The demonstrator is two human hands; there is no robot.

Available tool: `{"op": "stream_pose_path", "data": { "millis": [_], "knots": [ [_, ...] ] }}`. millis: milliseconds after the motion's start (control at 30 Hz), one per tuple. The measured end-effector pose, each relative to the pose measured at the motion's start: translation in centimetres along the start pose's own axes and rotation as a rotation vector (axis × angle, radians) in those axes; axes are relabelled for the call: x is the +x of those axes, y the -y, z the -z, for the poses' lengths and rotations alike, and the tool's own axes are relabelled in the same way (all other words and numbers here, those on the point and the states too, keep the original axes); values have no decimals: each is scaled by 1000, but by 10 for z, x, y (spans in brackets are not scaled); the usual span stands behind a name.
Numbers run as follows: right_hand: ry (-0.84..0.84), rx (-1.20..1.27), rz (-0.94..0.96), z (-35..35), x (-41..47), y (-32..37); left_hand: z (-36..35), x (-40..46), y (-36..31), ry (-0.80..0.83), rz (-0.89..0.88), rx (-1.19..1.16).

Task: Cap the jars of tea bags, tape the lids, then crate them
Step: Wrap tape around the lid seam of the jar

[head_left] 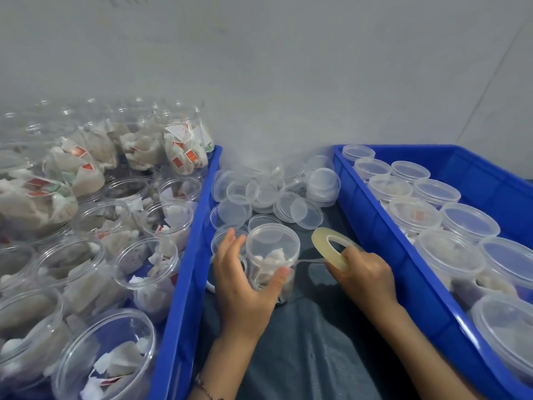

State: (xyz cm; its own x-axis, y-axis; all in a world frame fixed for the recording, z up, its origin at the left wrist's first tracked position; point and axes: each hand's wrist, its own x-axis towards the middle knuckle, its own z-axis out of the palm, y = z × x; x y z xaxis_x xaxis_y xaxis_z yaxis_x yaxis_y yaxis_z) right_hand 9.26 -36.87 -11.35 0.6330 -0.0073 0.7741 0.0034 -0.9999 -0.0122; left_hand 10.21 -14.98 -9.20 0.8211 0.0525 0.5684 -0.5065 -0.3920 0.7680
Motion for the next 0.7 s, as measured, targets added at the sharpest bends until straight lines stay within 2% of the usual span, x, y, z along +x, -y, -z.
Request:
{"op": "stream_pose_path", "data": {
  "millis": [100,167,300,500,700],
  "knots": [
    [84,24,-17,5,5,3,-10,15,-21,101,-233,406],
    [128,18,-35,9,10,3,-15,21,-28,214,-321,552],
    [182,-32,-3,16,25,3,-14,20,-26,220,-376,518],
    [214,18,40,26,31,14,5,8,-29,252,-487,418],
    [269,7,31,25,23,23,13,-2,-35,267,-447,341]
  ]
}}
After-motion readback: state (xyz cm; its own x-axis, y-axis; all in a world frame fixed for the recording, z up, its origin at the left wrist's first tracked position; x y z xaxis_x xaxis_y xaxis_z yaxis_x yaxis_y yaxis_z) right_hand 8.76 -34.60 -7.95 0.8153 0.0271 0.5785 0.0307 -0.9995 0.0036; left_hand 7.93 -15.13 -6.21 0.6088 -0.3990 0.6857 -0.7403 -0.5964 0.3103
